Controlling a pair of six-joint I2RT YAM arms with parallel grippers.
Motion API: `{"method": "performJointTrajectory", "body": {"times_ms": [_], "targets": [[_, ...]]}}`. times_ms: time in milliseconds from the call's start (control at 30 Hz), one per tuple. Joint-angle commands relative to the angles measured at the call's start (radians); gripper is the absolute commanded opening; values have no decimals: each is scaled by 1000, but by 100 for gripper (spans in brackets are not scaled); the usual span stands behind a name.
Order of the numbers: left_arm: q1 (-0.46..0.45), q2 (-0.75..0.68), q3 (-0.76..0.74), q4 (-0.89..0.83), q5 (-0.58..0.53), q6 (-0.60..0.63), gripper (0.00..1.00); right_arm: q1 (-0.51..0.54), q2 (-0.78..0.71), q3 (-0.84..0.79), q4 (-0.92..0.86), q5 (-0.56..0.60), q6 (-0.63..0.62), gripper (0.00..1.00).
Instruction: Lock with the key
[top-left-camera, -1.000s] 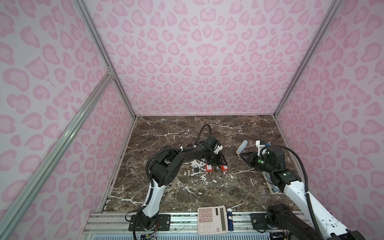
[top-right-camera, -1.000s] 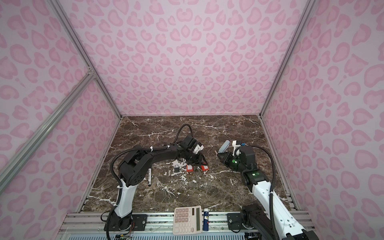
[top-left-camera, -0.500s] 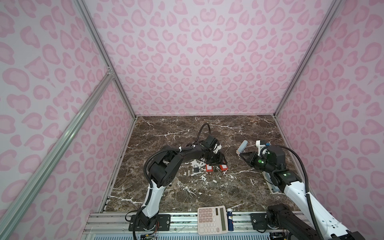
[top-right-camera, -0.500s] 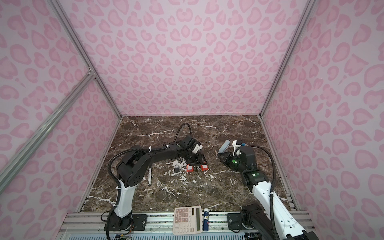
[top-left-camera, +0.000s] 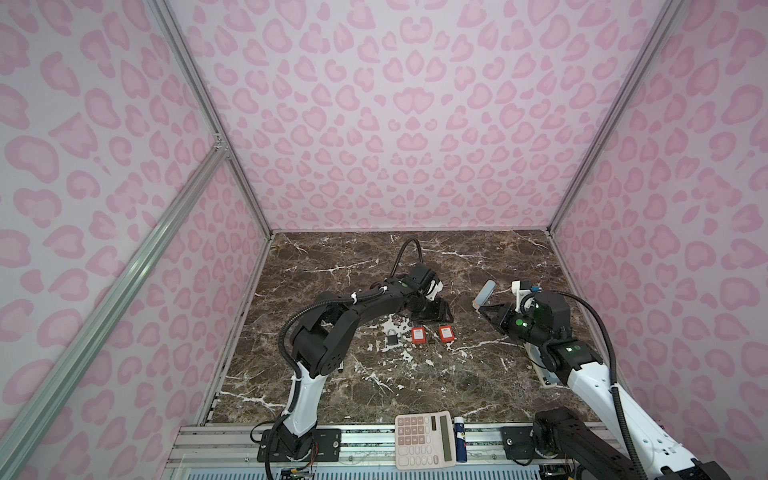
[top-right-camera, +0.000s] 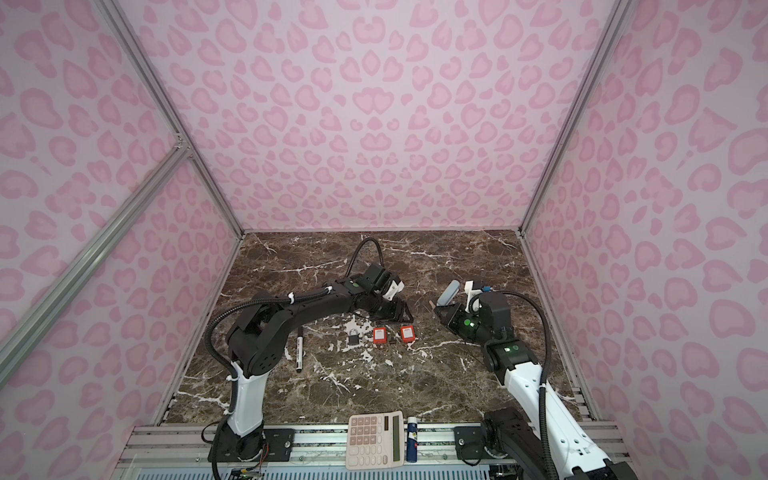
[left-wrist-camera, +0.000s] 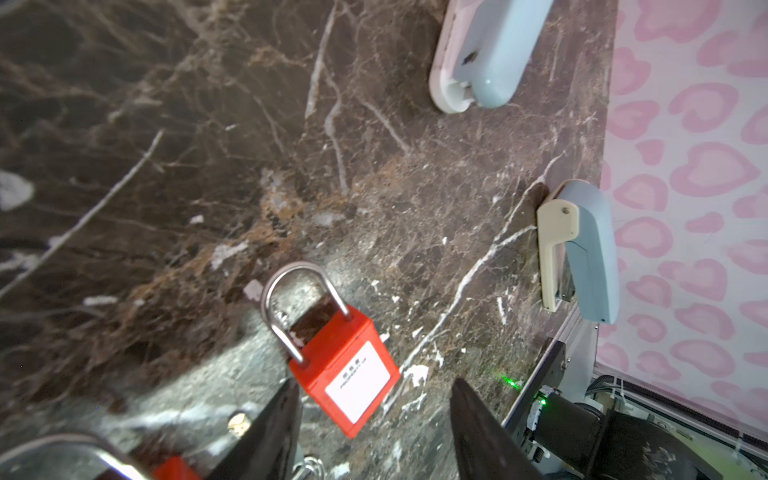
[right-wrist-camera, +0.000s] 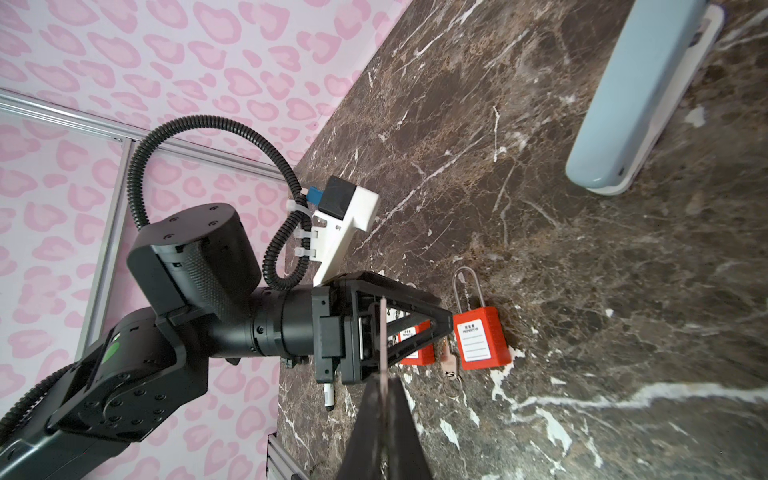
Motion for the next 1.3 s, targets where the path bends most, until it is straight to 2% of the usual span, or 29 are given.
{"method": "performJointTrajectory", "body": {"times_ms": [0,567,1100,1267], "targets": [[0,36,34,10,45,14,59,1,5,2,31,-2,-2,0],[-22,106,69,23,99,28,58,0,2,0,22,-5,-3,0],[-26,126,97,30,107,27,58,1,-12,7,1,2,-10,0],[-27,134,101,29,107,21,58,1,-18,-9,39,-5,21,0]]}}
